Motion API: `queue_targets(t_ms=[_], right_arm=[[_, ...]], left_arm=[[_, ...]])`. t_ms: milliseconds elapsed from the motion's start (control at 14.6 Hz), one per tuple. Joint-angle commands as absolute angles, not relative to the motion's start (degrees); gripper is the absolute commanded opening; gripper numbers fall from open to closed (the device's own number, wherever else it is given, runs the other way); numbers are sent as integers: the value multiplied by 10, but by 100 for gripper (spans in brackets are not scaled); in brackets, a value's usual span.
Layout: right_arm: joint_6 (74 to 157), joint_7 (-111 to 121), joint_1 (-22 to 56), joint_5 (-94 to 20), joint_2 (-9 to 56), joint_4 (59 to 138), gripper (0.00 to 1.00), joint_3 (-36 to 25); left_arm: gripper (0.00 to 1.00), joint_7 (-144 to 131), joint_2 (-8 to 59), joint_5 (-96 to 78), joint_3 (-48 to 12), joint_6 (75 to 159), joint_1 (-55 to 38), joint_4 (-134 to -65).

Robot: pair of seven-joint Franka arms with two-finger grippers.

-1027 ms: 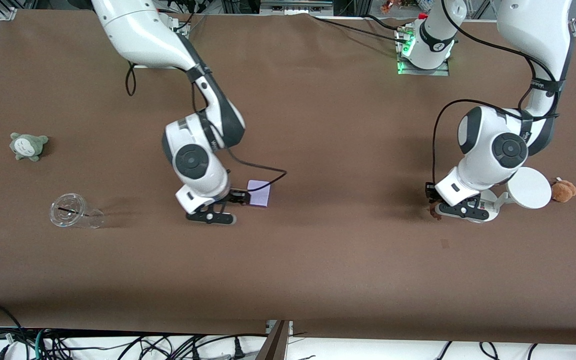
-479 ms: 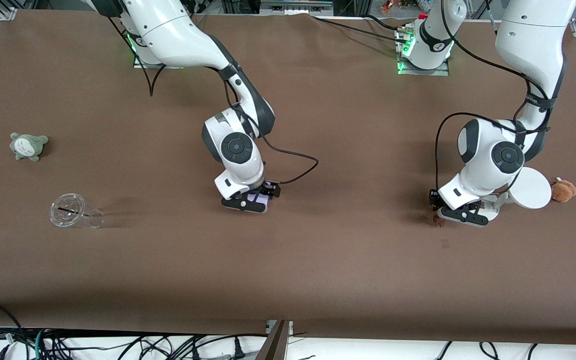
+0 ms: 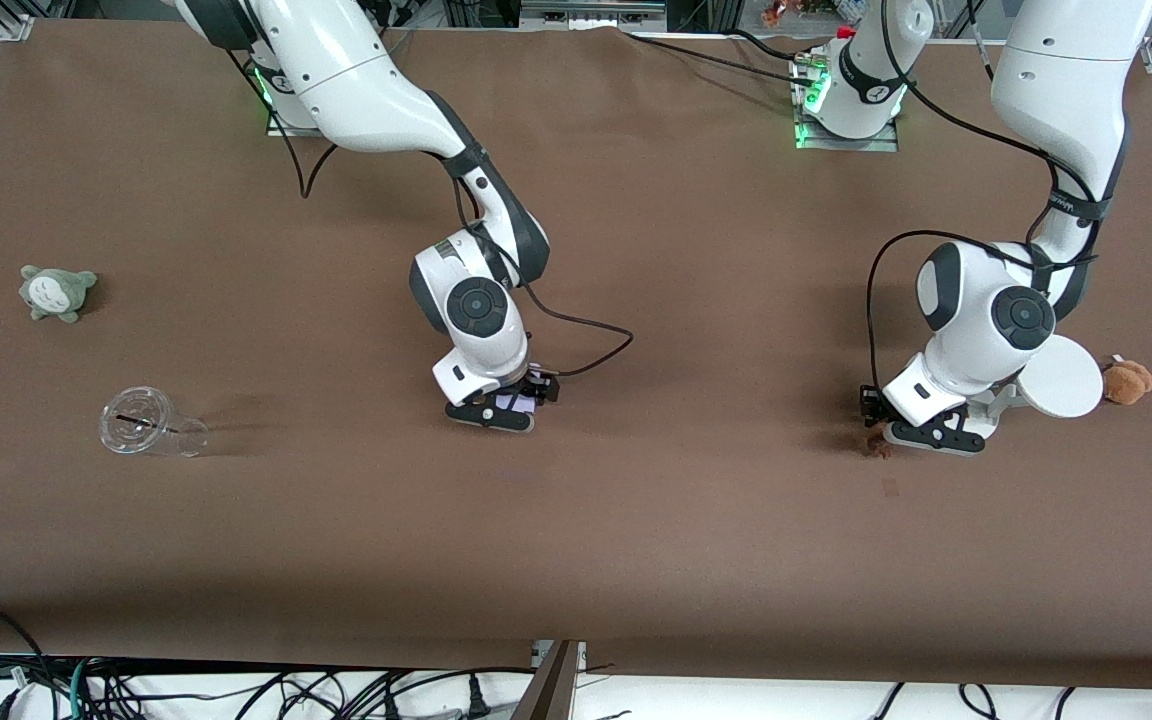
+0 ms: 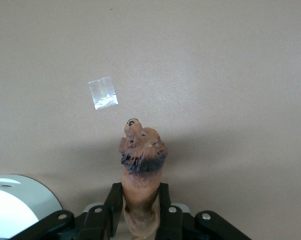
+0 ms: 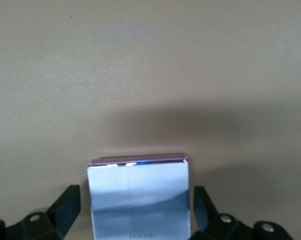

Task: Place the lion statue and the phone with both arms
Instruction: 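Set the lion beside the lamp while the right gripper carries the phone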

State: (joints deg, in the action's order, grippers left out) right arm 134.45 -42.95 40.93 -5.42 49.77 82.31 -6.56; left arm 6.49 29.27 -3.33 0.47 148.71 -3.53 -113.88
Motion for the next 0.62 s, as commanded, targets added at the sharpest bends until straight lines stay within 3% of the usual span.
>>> queue_targets(t_ms=[0,68,137,205,274,548], right_arm=[[1349,-432,419,-54,510,810,100,-69],[1349,-432,421,-54,511,811,100,-70],[1349,-425,420,-54,512,810,52,-70],[1349,-425,420,-55,512,810,26,-70],[1348,-422,419,-55,510,810,16,-70],[1336,-361,388,-58,491,808,12,-77]], left_arm=[[0,41,302,-42,-3,1486,-30,-1123],[0,41,302,-42,-3,1486,-29,-1123],[46,45,303,-42,-2,1485,-30,-1122],[99,45,305,-42,-3,1485,-29,-1122],[100,44,305,-42,-3,1485,-30,-1122],[100,43,297,-42,-4,1458,-30,-1114]])
